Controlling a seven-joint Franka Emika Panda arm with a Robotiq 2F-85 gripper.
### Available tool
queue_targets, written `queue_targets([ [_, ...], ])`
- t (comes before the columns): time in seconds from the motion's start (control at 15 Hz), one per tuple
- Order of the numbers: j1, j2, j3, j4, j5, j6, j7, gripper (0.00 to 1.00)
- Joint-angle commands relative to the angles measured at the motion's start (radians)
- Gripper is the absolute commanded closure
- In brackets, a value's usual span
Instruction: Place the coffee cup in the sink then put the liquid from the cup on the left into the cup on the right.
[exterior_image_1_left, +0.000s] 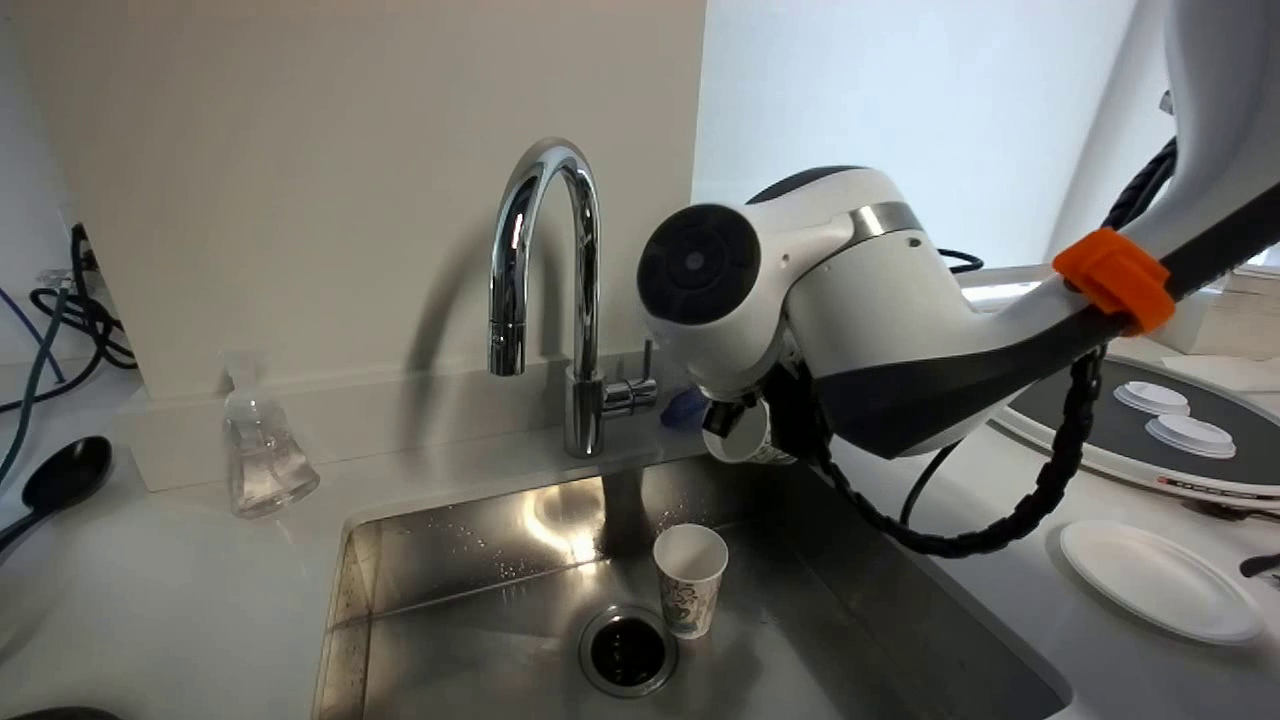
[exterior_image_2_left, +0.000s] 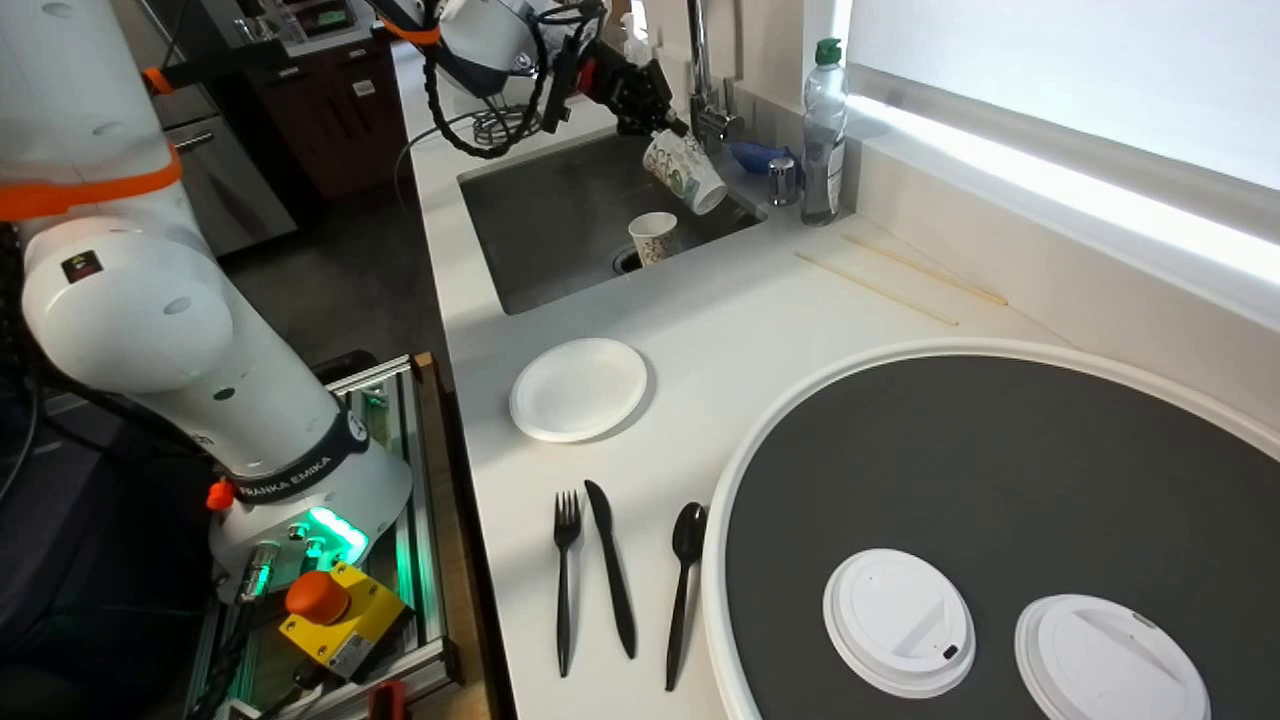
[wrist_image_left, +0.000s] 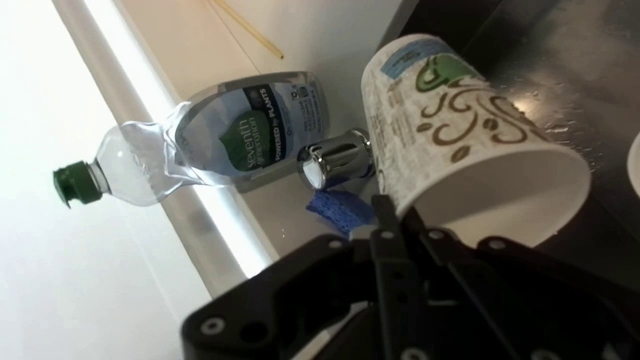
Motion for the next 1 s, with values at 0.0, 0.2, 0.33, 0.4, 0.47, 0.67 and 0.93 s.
queue_targets([
  [0.0, -0.043, -0.103, -0.028, -0.101, 0.07, 0.137, 0.063, 0.99],
  [0.2, -0.07, -0.16, -0.059, -0.152, 0.103, 0.222, 0.105, 0.99],
  [0.33, -0.085, -0.202, -0.079, -0.187, 0.123, 0.259, 0.134, 0.99],
  [0.4, -0.094, -0.222, -0.089, -0.203, 0.135, 0.279, 0.151, 0.99],
  [0.47, -0.101, -0.243, -0.098, -0.221, 0.144, 0.298, 0.169, 0.99],
  [0.67, -0.122, -0.297, -0.124, -0.27, 0.178, 0.329, 0.218, 0.99],
  [0.93, -0.151, -0.359, -0.155, -0.33, 0.206, 0.386, 0.307, 0.99],
])
